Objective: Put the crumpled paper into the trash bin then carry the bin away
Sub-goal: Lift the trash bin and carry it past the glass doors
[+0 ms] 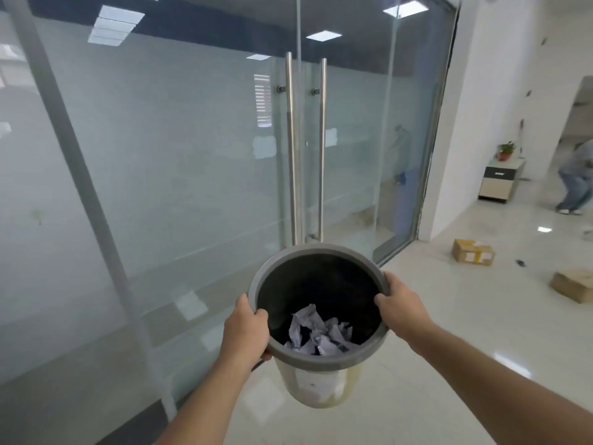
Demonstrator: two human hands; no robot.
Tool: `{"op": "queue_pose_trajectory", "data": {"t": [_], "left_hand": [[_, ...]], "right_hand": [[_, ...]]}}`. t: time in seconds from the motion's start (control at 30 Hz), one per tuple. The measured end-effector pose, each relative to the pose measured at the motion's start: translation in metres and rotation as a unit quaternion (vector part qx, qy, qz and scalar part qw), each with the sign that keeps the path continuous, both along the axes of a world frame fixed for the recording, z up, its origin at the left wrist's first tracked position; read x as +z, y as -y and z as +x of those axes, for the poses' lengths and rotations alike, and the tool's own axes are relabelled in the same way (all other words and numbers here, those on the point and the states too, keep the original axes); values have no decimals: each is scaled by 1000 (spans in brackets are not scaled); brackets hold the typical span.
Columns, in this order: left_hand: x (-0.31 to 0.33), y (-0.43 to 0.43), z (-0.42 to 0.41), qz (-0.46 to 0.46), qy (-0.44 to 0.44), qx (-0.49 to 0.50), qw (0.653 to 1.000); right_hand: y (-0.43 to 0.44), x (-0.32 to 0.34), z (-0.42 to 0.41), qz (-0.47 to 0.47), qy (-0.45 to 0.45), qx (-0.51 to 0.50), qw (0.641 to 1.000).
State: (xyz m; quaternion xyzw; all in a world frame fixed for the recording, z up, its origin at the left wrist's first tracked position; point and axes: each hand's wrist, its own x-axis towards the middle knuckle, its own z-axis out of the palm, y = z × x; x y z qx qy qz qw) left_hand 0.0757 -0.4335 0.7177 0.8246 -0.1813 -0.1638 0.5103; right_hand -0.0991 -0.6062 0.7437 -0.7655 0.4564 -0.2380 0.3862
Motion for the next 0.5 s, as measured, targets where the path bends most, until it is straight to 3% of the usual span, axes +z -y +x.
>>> {"op": "queue_pose_trajectory", "data": {"t": [0.5], "left_hand": [[-20, 185, 13, 45, 10, -64, 997]], "right_hand": [[163, -30, -7, 6, -20, -58, 998]]}}
